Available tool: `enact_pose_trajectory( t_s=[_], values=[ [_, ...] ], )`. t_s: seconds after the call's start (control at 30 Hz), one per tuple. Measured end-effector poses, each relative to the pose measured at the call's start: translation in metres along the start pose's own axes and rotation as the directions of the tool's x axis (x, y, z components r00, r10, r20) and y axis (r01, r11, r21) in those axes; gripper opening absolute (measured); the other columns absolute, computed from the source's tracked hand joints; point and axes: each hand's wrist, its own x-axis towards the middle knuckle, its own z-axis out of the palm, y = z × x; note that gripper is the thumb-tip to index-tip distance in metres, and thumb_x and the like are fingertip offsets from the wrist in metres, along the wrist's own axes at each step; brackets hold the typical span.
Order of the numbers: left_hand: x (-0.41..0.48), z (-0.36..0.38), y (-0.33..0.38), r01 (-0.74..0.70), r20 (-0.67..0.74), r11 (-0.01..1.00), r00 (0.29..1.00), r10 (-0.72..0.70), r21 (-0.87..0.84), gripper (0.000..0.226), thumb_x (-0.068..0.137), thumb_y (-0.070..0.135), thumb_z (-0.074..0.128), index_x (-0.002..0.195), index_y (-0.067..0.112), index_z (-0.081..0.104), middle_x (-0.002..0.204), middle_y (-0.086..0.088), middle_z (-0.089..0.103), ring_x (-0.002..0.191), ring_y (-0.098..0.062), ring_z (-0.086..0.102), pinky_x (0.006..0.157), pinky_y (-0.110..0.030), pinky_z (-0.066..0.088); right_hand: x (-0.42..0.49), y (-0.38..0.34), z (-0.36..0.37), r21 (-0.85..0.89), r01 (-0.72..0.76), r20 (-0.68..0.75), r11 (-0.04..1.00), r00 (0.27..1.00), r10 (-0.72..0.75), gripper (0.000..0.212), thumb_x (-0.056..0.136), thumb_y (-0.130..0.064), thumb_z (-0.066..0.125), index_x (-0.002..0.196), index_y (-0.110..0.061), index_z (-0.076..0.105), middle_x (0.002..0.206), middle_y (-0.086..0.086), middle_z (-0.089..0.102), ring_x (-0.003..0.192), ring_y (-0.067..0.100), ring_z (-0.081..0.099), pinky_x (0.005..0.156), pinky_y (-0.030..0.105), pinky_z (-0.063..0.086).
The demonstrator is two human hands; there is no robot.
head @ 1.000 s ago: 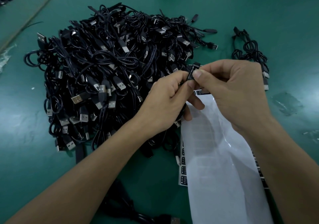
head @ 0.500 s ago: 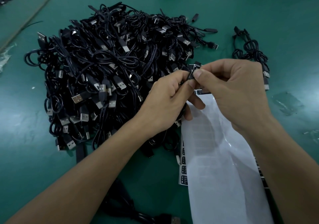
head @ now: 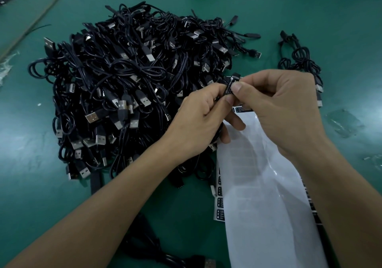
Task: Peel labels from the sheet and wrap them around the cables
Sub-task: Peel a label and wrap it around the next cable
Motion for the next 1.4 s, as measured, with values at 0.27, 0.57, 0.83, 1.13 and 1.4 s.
enact_pose_trajectory(
  t_s=[0.27, 0.57, 0.83, 1.13, 1.4],
  values=[
    [-0.001, 0.000, 0.001, 0.001, -0.006, 1.000, 1.000, -0.001, 0.003, 0.020, 0.108, 0.021, 0.042, 0.102, 0.019, 0.061, 0.078, -0.002, 0.076, 0.044, -0.020, 0.063, 0.043, -0.024, 0.042, -0.001, -0.001, 0.001, -0.001, -0.011, -0.007, 1.000, 1.000, 0.011, 0.014, 0.087, -0.018, 0.076, 0.077, -0.027, 0.074, 0.071, -0.011, 0.074, 0.067, 0.005, 0.071, 0.066, 0.020, 0.055],
    [-0.001, 0.003, 0.004, 0.004, -0.051, 0.999, 0.999, -0.006, -0.034, 0.022, 0.107, 0.014, 0.044, 0.095, 0.012, 0.063, 0.075, -0.006, 0.075, 0.045, -0.027, 0.064, 0.041, -0.031, 0.045, -0.004, -0.005, 0.004, -0.031, -0.001, -0.050, 1.000, 0.999, 0.000, 0.013, 0.085, -0.017, 0.077, 0.077, -0.027, 0.073, 0.072, -0.012, 0.074, 0.068, 0.006, 0.072, 0.067, 0.025, 0.059],
    [-0.003, 0.003, 0.009, -0.018, -0.070, 0.993, 0.998, 0.009, -0.120, 0.027, 0.105, 0.004, 0.043, 0.090, 0.006, 0.065, 0.068, 0.003, 0.071, 0.047, -0.007, 0.064, 0.040, -0.016, 0.042, -0.008, -0.011, 0.008, -0.078, 0.028, -0.107, 0.997, 0.994, -0.036, 0.012, 0.081, -0.021, 0.079, 0.075, -0.029, 0.073, 0.069, -0.018, 0.072, 0.065, 0.001, 0.070, 0.063, 0.016, 0.056],
    [-0.004, 0.003, 0.009, -0.015, -0.085, 0.994, 0.996, 0.006, -0.104, 0.026, 0.106, 0.005, 0.043, 0.093, 0.008, 0.065, 0.070, 0.003, 0.072, 0.046, -0.004, 0.064, 0.039, -0.012, 0.040, -0.009, -0.010, 0.007, -0.102, 0.023, -0.157, 0.994, 0.987, -0.039, 0.014, 0.078, -0.026, 0.083, 0.074, -0.029, 0.070, 0.069, -0.018, 0.071, 0.064, 0.000, 0.069, 0.061, 0.015, 0.055],
    [-0.002, 0.002, 0.004, -0.007, -0.085, 0.995, 0.996, -0.001, -0.097, 0.023, 0.106, 0.006, 0.044, 0.098, -0.002, 0.064, 0.075, -0.020, 0.070, 0.044, -0.006, 0.062, 0.038, -0.012, 0.039, -0.007, -0.006, 0.003, -0.034, -0.053, -0.103, 0.998, 0.993, 0.050, 0.032, 0.077, -0.027, 0.083, 0.097, -0.031, 0.060, 0.075, -0.012, 0.075, 0.069, 0.007, 0.073, 0.072, 0.034, 0.061]
  ],
)
